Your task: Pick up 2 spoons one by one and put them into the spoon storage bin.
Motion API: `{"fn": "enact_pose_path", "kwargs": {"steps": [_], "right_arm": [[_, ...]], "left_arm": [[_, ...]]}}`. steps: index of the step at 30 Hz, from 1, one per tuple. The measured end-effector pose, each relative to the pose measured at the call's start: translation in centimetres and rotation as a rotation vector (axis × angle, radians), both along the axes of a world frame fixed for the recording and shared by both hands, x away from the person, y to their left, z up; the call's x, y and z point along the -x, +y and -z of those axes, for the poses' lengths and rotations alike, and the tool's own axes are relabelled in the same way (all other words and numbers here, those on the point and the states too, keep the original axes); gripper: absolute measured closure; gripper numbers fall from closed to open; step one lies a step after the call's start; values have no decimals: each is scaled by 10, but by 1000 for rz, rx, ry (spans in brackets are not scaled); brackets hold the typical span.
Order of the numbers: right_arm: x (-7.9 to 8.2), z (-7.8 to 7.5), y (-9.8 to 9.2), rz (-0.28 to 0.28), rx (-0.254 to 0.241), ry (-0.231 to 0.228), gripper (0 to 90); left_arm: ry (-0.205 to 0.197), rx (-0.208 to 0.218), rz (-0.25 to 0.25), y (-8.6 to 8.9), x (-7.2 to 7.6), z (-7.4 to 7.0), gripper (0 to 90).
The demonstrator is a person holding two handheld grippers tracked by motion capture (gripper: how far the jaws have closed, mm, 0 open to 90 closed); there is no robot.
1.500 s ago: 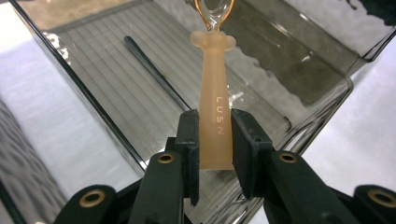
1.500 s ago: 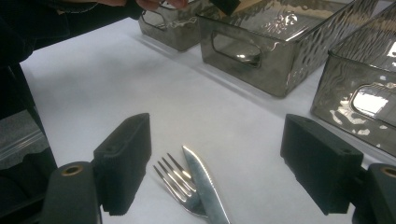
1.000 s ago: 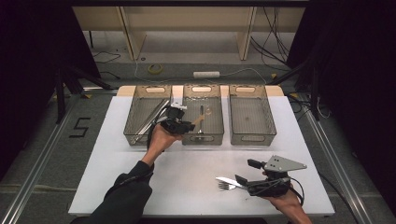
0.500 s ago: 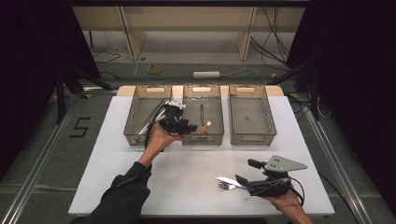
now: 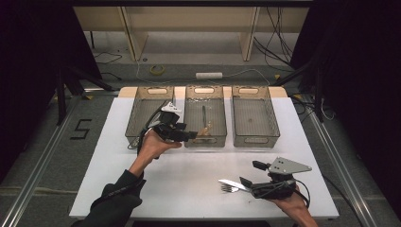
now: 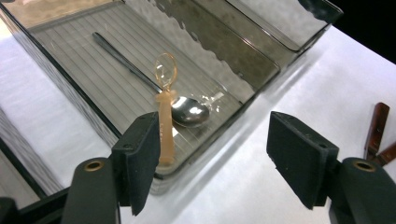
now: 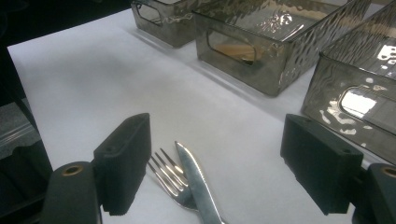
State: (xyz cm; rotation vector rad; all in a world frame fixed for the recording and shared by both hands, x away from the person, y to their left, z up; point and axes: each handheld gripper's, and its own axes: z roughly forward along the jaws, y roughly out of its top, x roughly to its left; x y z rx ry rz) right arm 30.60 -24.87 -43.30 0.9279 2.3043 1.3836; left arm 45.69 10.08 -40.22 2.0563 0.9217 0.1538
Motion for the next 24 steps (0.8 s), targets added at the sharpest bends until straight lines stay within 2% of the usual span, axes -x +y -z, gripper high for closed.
{"fn": "enact_pose_path", "kwargs": {"steps": [5,8,17,20,24], "right_arm": [[0,-1,-3,-1,22,-4,260],[0,-2,-4,-5,52,1,263],[-1,2,0,-46,132,51,264],[-1,3,0,-50,148,63,264],[-2,3,0,-44,179,73,264]], "left_arm": [[-19,1,18,-1,10,-3,322],[-32,1,27,1,15,-5,319],[-46,69,45,11,31,-5,309],[-65,83,44,15,35,-4,303],[-62,124,46,20,40,-2,269]]}}
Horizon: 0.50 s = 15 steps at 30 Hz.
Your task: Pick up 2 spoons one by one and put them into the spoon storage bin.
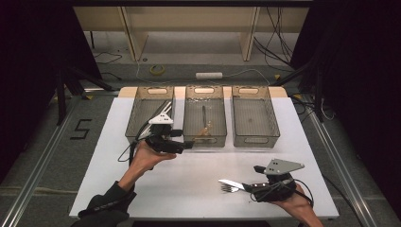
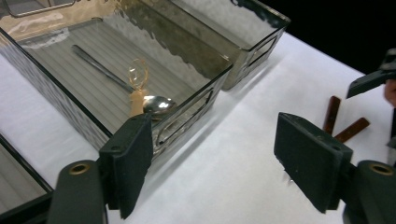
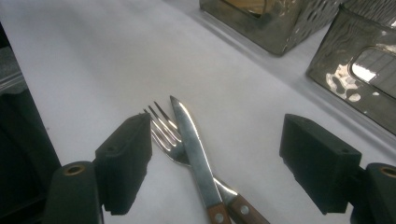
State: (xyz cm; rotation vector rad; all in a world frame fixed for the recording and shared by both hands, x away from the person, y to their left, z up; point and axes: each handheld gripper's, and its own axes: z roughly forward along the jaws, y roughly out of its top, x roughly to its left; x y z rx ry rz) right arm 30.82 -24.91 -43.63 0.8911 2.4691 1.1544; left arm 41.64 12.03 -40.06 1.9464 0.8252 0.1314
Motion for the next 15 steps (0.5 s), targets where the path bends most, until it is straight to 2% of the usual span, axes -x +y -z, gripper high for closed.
{"fn": "enact_pose_path", "kwargs": {"steps": [3,7,12,15], "right_arm": [[-1,0,0,4,31,6,264],[-2,1,-3,12,54,38,264],[-2,4,-2,2,127,62,264],[-3,6,-2,-2,151,83,267]], "left_arm": [[-4,5,15,3,4,1,256],[-9,11,28,6,9,3,236],[-23,17,12,12,15,5,233],[-27,11,6,17,18,6,231]]}}
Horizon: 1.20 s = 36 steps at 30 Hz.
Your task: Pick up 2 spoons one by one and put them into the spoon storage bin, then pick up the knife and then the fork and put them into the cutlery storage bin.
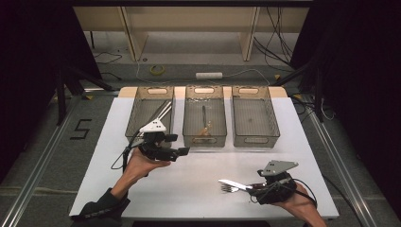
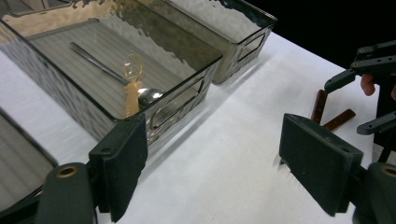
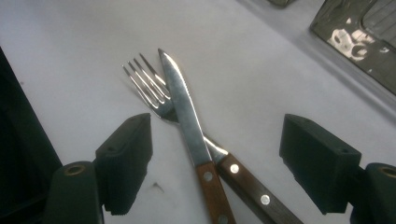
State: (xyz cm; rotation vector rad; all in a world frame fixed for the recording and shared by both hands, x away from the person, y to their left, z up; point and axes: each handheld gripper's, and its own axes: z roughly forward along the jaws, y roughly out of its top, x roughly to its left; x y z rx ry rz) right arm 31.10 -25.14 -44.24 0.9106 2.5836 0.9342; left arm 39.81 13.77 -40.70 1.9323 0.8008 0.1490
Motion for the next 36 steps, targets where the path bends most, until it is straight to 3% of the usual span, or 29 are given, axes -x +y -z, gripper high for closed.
{"fn": "enact_pose_path", "kwargs": {"steps": [11,20,36], "right_arm": [[-1,4,-1,3,85,51,289],[0,7,-2,0,144,84,313],[1,10,-1,-22,224,136,432]], "left_arm": [[-22,7,-29,14,19,7,222],[-82,-6,-28,18,34,7,212],[-100,18,-75,26,49,13,206]]}}
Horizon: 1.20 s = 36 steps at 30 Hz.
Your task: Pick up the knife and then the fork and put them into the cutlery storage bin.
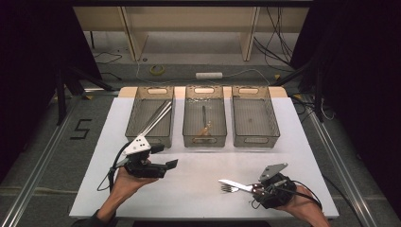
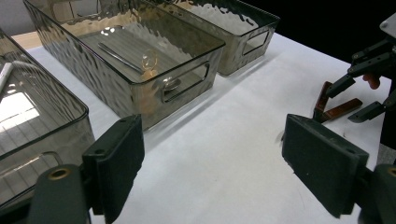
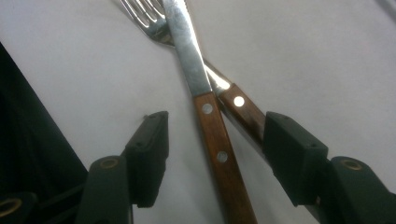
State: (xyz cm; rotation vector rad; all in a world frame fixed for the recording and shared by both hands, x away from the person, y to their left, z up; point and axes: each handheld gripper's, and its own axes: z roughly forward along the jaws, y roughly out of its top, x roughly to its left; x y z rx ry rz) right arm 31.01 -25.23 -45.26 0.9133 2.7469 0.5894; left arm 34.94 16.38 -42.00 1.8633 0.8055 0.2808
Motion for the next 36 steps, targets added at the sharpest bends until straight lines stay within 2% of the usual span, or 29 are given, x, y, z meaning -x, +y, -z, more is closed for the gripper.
{"fn": "enact_pose_path", "kwargs": {"steps": [6,16,27,36], "right_arm": [[0,-3,1,-5,32,18,480],[-1,-3,5,-34,106,56,570],[-9,4,12,-48,134,90,647],[-13,4,14,-55,136,116,706]], "left_arm": [[3,17,-5,2,4,2,204],[0,2,9,0,6,3,203],[4,9,9,0,7,3,202],[5,7,14,-1,8,3,202]]}}
